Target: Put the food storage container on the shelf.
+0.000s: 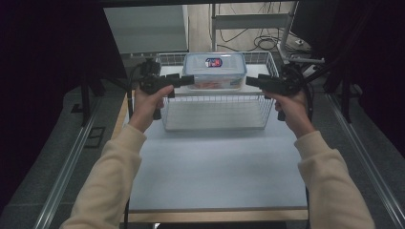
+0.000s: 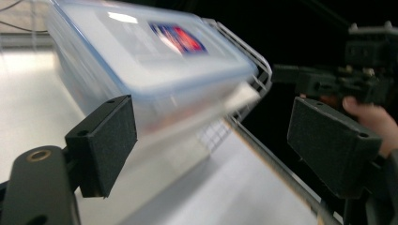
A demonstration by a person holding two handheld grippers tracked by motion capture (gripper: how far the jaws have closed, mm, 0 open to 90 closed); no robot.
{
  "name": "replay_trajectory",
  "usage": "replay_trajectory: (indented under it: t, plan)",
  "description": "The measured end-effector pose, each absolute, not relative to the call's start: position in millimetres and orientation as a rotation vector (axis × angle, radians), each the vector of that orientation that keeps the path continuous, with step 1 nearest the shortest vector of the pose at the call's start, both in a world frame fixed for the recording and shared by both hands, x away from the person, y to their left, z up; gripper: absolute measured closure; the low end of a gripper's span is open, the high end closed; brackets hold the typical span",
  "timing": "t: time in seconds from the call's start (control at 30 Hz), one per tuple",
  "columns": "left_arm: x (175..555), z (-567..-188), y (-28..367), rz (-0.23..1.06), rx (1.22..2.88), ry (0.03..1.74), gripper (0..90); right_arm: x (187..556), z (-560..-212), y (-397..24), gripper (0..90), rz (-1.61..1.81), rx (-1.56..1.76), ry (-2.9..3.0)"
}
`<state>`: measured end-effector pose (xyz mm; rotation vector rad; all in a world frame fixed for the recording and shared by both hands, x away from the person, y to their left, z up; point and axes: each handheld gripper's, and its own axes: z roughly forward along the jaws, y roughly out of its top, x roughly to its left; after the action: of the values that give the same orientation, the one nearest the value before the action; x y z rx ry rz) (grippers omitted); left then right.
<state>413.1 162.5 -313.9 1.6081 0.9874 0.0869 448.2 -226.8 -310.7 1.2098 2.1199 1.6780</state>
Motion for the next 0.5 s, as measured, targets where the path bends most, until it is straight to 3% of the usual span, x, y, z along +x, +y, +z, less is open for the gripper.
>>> replay_trajectory:
  t: [0.23,0.5]
  plan:
    - [345.4,-354.3,164.2,0.175,1.652,0.91,16.7,392.4,-341.9,-241.8,26.7,1.648,1.081,2.196]
    - [303.5,-414.4,160.8,0.138,1.733,0.916,17.9,339.6,-395.8,-259.3,25.4,1.617,1.018,2.247]
